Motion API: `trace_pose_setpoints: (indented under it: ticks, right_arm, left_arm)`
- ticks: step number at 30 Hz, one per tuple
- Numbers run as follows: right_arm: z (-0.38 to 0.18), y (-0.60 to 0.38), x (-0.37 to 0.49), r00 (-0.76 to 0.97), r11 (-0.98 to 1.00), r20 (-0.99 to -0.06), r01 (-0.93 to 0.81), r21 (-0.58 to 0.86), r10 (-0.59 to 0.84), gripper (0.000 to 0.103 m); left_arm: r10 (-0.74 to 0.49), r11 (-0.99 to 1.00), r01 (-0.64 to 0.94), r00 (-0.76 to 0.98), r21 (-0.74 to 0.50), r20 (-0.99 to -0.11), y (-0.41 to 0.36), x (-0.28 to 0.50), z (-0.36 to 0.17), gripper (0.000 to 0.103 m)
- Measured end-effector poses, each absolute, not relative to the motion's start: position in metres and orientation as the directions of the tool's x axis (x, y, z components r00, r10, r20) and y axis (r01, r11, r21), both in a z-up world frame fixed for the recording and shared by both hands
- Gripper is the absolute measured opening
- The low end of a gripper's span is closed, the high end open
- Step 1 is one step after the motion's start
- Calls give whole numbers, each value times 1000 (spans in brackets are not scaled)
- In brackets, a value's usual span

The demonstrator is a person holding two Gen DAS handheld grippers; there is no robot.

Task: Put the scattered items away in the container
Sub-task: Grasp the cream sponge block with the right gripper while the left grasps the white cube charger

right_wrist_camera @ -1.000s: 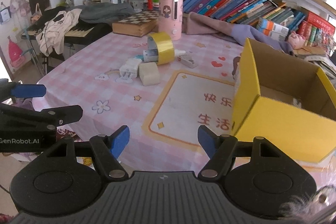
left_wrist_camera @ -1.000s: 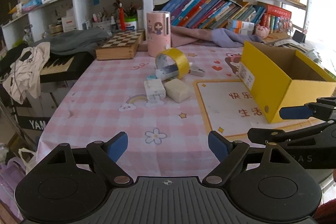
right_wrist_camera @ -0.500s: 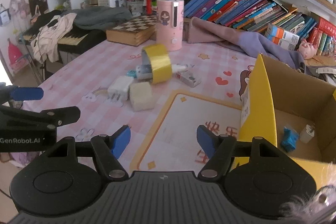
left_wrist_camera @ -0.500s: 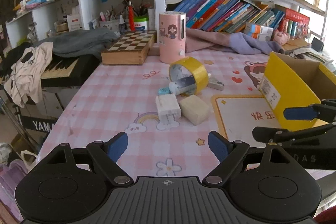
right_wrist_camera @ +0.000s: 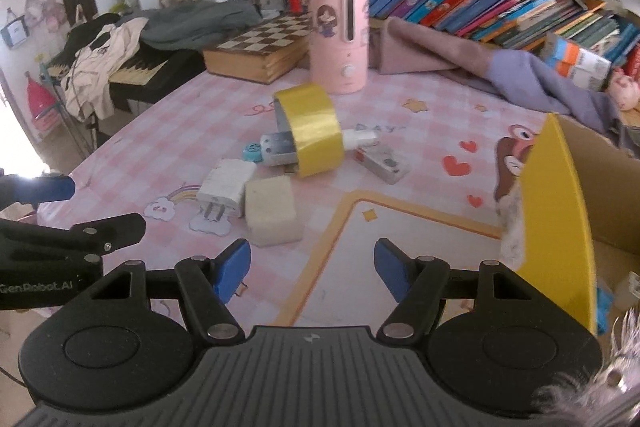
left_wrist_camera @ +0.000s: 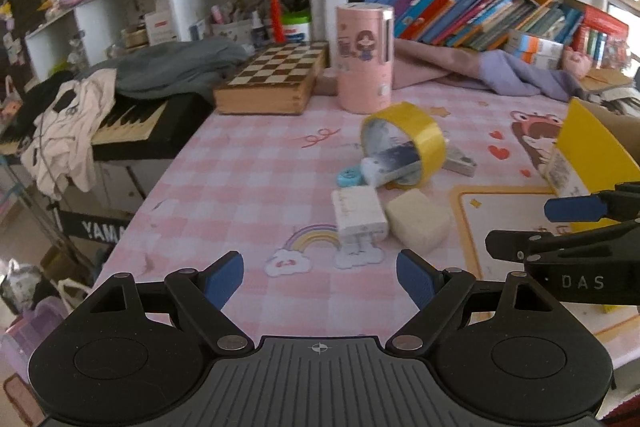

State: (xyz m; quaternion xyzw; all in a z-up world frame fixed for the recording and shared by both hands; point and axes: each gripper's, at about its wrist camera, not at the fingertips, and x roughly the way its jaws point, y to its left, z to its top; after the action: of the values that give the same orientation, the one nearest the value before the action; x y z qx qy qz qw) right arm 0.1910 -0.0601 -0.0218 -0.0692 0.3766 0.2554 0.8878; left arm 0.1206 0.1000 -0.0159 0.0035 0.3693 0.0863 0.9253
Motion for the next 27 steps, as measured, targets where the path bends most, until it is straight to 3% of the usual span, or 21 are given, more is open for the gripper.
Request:
trace_pose_setpoints:
  ticks: [14, 18, 27]
  right_arm:
    - [-59, -4, 248, 493, 826, -769, -559, 79, 407, 61]
    - [-66, -6, 257, 442, 807, -783, -578, 125, 438, 39]
    - [-57, -36, 258, 518, 866, -789, -500, 34, 330, 36]
  left_arm:
    - [202, 977, -188, 680, 98, -705, 117, 148, -19, 86]
    - [188, 981, -171, 682, 97, -707, 114, 164, -24, 86]
    - [96, 993, -113, 674, 26, -733, 106, 210, -43, 86]
